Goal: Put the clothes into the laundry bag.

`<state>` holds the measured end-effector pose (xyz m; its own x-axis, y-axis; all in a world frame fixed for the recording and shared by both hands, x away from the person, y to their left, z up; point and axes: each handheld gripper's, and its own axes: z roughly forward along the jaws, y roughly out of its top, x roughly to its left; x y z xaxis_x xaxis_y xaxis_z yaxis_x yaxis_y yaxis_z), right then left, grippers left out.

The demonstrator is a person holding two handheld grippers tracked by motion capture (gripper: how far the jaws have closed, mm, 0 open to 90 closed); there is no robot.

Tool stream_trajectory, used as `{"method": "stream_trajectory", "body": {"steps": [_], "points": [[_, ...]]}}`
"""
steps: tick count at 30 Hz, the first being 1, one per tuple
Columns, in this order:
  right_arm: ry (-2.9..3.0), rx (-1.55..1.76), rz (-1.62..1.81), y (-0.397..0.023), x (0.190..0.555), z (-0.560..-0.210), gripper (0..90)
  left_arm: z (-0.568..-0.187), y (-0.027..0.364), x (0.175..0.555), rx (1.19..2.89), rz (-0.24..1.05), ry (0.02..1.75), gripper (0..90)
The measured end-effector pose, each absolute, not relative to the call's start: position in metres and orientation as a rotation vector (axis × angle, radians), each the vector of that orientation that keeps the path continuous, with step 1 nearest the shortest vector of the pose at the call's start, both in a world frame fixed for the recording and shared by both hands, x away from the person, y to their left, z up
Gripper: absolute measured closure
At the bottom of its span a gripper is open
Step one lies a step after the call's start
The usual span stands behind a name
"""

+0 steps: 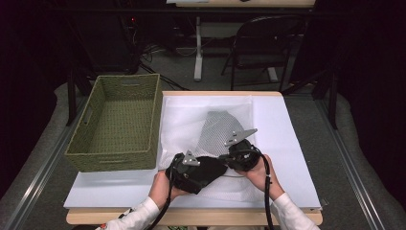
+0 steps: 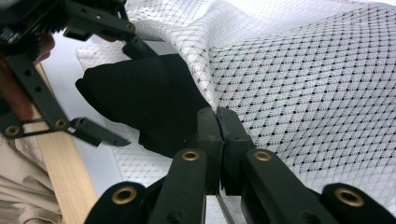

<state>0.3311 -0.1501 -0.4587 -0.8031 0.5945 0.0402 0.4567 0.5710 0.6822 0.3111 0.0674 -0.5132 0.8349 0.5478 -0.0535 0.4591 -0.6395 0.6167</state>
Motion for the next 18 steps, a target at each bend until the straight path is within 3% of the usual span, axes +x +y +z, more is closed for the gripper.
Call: {"method": "stream_trajectory", "body": {"steps": [7, 16, 18], "points": [[2.614, 0.881, 1.037, -0.149, 0.332, -0.460, 89.4, -0.521, 0.066, 0.311, 2.372, 0.185, 0.760, 21.3], [2.610, 0.894, 1.032, -0.152, 0.333, -0.462, 89.4, -0.533, 0.060, 0.309, 2.339, 0.233, 0.790, 34.8], [2.612, 0.893, 1.031, -0.152, 0.334, -0.462, 89.4, -0.535, 0.061, 0.310, 2.306, 0.234, 0.789, 41.3]]}}
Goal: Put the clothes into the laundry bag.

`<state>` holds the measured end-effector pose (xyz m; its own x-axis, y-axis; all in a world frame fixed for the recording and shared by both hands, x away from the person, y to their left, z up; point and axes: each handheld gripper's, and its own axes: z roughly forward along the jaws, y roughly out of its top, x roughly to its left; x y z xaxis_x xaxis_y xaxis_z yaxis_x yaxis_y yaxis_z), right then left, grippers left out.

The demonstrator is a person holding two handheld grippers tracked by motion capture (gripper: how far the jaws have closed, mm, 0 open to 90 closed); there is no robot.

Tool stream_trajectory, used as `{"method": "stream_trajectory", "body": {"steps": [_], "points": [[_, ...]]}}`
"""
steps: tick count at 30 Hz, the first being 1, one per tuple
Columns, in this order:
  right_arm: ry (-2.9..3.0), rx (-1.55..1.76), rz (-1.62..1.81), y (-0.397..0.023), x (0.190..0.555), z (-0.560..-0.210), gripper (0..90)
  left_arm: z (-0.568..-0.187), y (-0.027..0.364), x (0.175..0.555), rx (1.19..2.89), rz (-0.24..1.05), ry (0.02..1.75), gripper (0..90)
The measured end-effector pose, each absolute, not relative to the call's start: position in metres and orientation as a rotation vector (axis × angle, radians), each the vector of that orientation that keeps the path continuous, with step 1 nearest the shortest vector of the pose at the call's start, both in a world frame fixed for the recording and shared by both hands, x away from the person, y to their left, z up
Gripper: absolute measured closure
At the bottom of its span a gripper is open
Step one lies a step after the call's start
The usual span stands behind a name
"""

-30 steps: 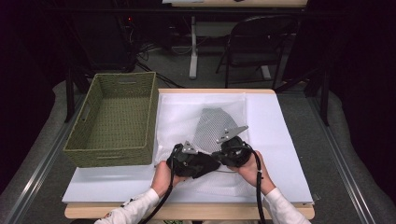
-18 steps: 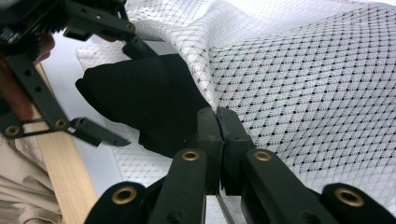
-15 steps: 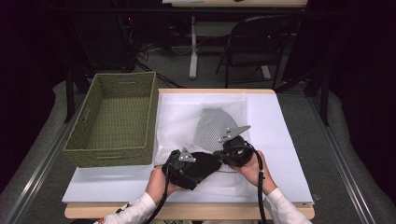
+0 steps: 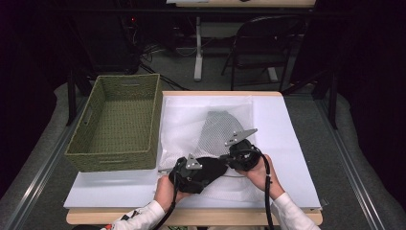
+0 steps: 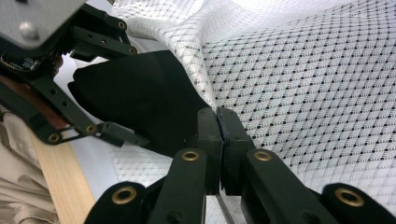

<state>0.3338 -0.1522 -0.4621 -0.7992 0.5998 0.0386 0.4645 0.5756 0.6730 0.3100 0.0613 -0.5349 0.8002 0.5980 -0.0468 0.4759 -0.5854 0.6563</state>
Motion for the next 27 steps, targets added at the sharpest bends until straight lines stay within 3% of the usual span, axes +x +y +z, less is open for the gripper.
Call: {"method": "stream_trajectory", "body": {"steps": [3, 7, 10, 21, 27], "points": [[2.614, 0.894, 1.025, -0.152, 0.334, -0.462, 89.4, -0.537, 0.063, 0.314, 2.289, 0.236, 0.749, 60.8], [2.614, 0.900, 1.029, -0.152, 0.334, -0.463, 89.4, -0.539, 0.064, 0.321, 2.272, 0.230, 0.765, 75.2], [2.618, 0.907, 1.033, -0.151, 0.332, -0.463, 89.4, -0.538, 0.063, 0.323, 2.281, 0.240, 0.769, 81.0], [2.594, 0.892, 1.129, -0.148, 0.329, -0.453, 89.6, -0.529, 0.054, 0.358, 2.221, 0.386, 0.833, 81.2], [2.612, 0.911, 1.101, -0.149, 0.333, -0.461, 89.6, -0.536, 0.054, 0.358, 2.253, 0.340, 0.824, 64.0]]}}
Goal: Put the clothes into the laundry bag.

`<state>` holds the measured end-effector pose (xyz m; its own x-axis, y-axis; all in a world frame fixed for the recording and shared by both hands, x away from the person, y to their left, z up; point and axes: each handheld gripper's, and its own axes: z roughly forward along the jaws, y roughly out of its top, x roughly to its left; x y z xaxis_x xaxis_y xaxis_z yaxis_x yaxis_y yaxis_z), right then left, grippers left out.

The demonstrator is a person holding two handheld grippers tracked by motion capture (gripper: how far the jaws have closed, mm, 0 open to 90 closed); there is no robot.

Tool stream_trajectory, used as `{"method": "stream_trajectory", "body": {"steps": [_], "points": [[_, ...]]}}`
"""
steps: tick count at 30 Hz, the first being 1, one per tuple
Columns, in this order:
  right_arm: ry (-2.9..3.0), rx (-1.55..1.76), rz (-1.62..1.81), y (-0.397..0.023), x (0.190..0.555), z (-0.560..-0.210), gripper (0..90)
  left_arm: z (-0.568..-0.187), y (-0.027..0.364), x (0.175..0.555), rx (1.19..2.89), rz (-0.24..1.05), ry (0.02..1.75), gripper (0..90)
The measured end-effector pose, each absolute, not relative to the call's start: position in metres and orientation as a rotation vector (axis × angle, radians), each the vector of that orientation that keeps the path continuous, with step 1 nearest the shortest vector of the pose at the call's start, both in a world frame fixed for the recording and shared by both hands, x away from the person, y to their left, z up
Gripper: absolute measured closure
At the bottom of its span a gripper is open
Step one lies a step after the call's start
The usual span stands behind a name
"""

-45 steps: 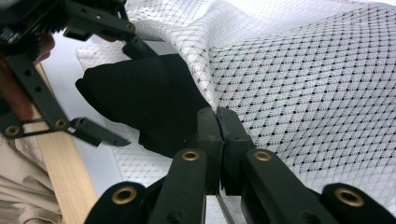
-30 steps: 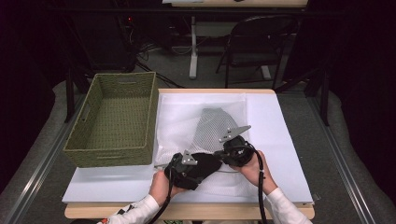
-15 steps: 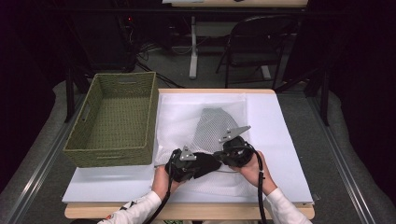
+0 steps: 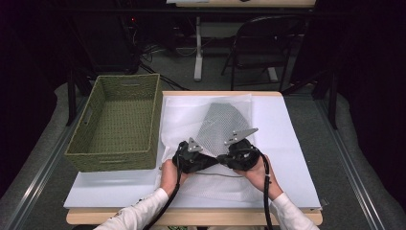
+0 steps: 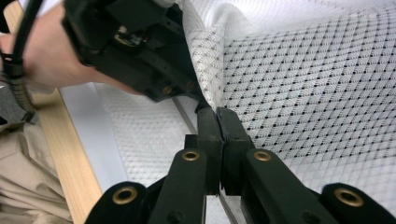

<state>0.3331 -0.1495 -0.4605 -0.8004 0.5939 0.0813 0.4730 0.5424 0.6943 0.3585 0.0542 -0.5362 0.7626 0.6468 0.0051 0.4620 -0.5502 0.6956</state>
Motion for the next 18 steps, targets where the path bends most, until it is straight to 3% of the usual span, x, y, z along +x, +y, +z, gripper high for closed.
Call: {"method": "stream_trajectory", "body": {"steps": [4, 8, 10, 14, 18], "points": [[2.611, 0.916, 1.096, -0.150, 0.332, -0.460, 89.5, -0.536, 0.056, 0.348, 2.287, 0.328, 0.816, 49.3], [2.607, 0.922, 1.096, -0.152, 0.332, -0.460, 89.5, -0.536, 0.063, 0.338, 2.269, 0.336, 0.837, 47.6], [2.604, 0.927, 1.095, -0.152, 0.333, -0.461, 89.5, -0.538, 0.064, 0.338, 2.249, 0.321, 0.856, 54.7], [2.618, 0.930, 1.096, -0.152, 0.334, -0.462, 89.6, -0.542, 0.063, 0.346, 2.201, 0.284, 0.876, 80.4], [2.618, 0.932, 1.106, -0.152, 0.334, -0.462, 89.6, -0.541, 0.060, 0.357, 2.155, 0.284, 0.922, 85.0]]}}
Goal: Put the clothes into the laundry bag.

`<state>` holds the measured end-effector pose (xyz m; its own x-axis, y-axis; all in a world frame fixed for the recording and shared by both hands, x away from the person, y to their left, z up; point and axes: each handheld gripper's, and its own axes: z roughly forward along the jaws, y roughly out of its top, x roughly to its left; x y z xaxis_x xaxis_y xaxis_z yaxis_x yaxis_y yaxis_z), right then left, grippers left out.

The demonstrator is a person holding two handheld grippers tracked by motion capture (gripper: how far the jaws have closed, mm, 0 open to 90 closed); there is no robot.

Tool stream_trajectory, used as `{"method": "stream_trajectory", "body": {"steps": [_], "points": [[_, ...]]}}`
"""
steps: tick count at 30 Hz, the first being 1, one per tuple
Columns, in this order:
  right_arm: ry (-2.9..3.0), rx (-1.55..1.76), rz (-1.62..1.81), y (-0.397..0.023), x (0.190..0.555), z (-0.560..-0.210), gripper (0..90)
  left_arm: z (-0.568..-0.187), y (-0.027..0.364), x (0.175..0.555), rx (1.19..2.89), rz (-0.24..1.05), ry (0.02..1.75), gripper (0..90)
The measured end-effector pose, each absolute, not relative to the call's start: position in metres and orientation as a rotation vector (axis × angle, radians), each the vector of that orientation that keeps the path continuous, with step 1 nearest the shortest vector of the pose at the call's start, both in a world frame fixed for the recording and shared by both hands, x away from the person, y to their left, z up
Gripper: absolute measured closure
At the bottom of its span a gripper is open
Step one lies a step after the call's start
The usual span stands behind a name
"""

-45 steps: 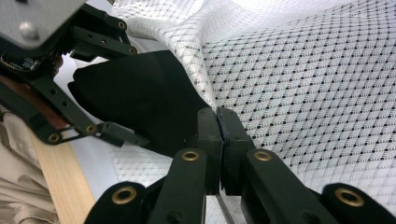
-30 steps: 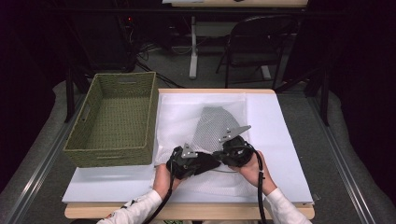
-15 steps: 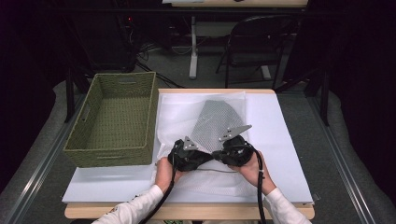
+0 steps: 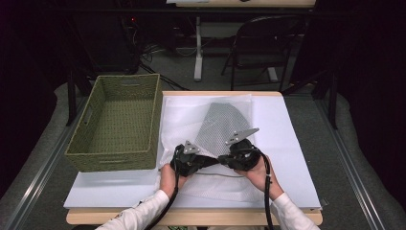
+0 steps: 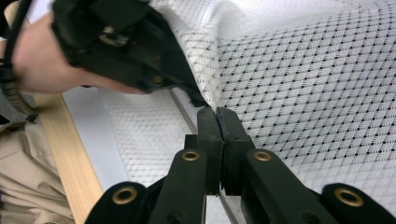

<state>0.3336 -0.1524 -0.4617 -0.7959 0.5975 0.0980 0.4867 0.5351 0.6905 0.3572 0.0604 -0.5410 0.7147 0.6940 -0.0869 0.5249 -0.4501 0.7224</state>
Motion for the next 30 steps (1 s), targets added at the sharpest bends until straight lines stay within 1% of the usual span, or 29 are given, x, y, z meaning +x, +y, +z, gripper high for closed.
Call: {"method": "stream_trajectory", "body": {"steps": [4, 6, 8, 11, 14, 16, 20, 30], "points": [[2.608, 0.918, 1.168, -0.154, 0.332, -0.455, 89.6, -0.539, 0.058, 0.366, 2.132, 0.316, 0.939, 85.0], [2.603, 0.931, 1.183, -0.156, 0.332, -0.453, 89.6, -0.542, 0.058, 0.369, 2.130, 0.303, 0.953, 83.9], [2.610, 0.943, 1.170, -0.157, 0.333, -0.456, 89.6, -0.542, 0.060, 0.368, 2.168, 0.279, 0.933, 78.3], [2.621, 0.941, 1.147, -0.157, 0.333, -0.459, 89.6, -0.535, 0.063, 0.360, 2.233, 0.220, 0.870, 64.8], [2.614, 0.938, 1.150, -0.158, 0.333, -0.457, 89.6, -0.523, 0.068, 0.351, 2.284, 0.223, 0.820, 53.1], [2.613, 0.938, 1.154, -0.160, 0.332, -0.456, 89.6, -0.515, 0.074, 0.347, 2.290, 0.218, 0.808, 50.2], [2.609, 0.942, 1.155, -0.162, 0.331, -0.455, 89.6, -0.502, 0.088, 0.339, 2.290, 0.227, 0.804, 46.2], [2.619, 0.947, 1.149, -0.160, 0.331, -0.456, 89.5, -0.488, 0.122, 0.335, 2.272, 0.288, 0.839, 42.2]]}}
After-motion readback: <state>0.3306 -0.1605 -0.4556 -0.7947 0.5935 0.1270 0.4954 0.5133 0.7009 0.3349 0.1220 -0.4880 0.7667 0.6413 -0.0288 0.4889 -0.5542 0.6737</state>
